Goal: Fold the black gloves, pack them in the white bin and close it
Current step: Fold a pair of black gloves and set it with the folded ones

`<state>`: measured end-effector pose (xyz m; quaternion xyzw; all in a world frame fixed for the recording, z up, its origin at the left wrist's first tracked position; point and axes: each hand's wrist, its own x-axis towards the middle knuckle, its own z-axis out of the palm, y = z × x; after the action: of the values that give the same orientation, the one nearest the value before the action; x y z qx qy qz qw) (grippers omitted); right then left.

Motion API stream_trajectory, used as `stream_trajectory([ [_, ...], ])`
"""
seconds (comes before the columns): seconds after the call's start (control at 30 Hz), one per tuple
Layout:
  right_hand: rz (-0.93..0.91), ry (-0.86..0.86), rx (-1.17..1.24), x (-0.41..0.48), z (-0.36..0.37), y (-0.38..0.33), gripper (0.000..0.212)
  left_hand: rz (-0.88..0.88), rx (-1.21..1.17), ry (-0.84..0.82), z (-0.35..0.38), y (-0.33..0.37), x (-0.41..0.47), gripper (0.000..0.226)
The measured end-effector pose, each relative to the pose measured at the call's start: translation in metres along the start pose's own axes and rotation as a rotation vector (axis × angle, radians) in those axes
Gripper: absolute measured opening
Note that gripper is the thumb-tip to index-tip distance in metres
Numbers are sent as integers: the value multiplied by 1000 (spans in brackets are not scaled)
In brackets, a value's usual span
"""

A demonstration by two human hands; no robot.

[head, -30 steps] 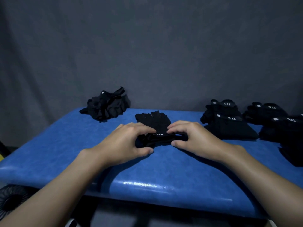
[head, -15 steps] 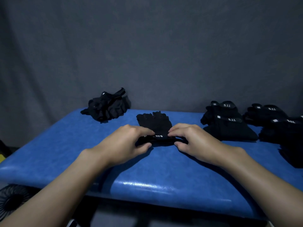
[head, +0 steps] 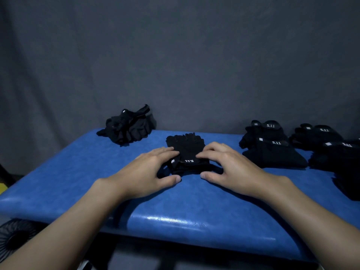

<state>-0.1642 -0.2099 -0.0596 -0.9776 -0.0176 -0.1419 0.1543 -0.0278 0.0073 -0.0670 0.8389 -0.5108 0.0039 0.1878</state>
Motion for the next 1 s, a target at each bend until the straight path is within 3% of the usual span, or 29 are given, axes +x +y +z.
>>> stream_trajectory([
  [0.23,-9,-47,18,3,-1,3,38,65,60,-11,-3,2,2,72],
  [0.4,-24,-34,30,3,1,4,29,159,140,104,-8,4,3,72],
  [0.53,-3,-18,78,3,3,5,28,280,197,226,-8,6,7,48],
  [0.63,21,-12,100,3,2,5,37,268,165,268,-6,9,7,33],
  [0.8,69,68,180,3,2,2,50,168,-81,358,-5,14,6,28],
  [1.0,90,156,587,4,0,0,20,-29,-493,404,-4,20,9,16],
])
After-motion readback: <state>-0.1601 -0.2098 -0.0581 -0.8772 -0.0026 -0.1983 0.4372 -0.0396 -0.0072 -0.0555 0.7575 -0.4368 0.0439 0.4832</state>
